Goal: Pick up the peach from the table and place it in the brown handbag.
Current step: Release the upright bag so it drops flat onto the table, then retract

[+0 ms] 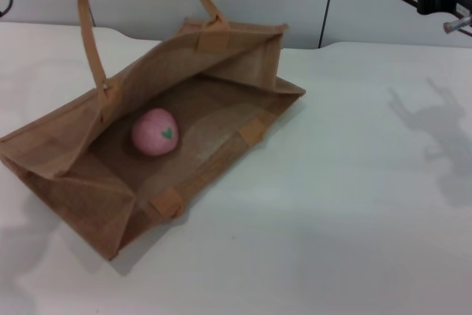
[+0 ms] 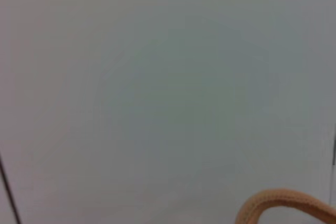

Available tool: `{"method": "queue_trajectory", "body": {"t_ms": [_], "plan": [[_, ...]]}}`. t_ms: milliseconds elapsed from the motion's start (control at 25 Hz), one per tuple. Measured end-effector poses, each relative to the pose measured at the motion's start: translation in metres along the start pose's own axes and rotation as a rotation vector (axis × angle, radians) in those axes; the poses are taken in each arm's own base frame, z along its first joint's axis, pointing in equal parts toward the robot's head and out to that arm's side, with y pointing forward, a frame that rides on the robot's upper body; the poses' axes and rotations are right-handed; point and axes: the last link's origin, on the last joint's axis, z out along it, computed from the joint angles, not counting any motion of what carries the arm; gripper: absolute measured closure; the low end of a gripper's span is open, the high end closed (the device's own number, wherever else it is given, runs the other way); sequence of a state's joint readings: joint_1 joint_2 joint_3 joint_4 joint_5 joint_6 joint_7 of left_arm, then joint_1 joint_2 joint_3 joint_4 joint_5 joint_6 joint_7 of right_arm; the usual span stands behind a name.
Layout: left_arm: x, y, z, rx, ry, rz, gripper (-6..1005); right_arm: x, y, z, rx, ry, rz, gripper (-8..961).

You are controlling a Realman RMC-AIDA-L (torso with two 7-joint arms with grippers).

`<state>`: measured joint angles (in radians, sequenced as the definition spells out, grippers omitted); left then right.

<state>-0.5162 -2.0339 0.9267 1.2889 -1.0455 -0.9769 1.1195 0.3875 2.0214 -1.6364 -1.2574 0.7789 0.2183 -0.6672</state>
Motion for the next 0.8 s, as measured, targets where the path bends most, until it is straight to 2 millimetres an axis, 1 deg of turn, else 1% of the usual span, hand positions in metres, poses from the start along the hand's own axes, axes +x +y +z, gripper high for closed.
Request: {"method": "queue_trajectory", "body": {"t_ms": [240,360,480,600,800], "plan": [[0.003,0.007,0.011,-0.035,-0.004,0.008,799,-0.002,0.002,0.003,-0.008,-0.001,0.015,186],[0.009,0.018,0.019,-0.089,0.006,0.034,794,-0.003,0.004,0.006,-0.016,0.002,0.017,186],[0.015,0.030,0.026,-0.154,0.028,0.037,668,-0.005,0.007,0.009,-0.026,0.006,0.012,186],[0.019,0.037,0.026,-0.207,0.055,0.035,542,-0.006,0.008,0.010,-0.036,0.014,0.011,186],[0.027,0.047,0.022,-0.277,0.116,0.055,437,-0.006,0.007,0.011,-0.036,0.017,0.012,186]]}}
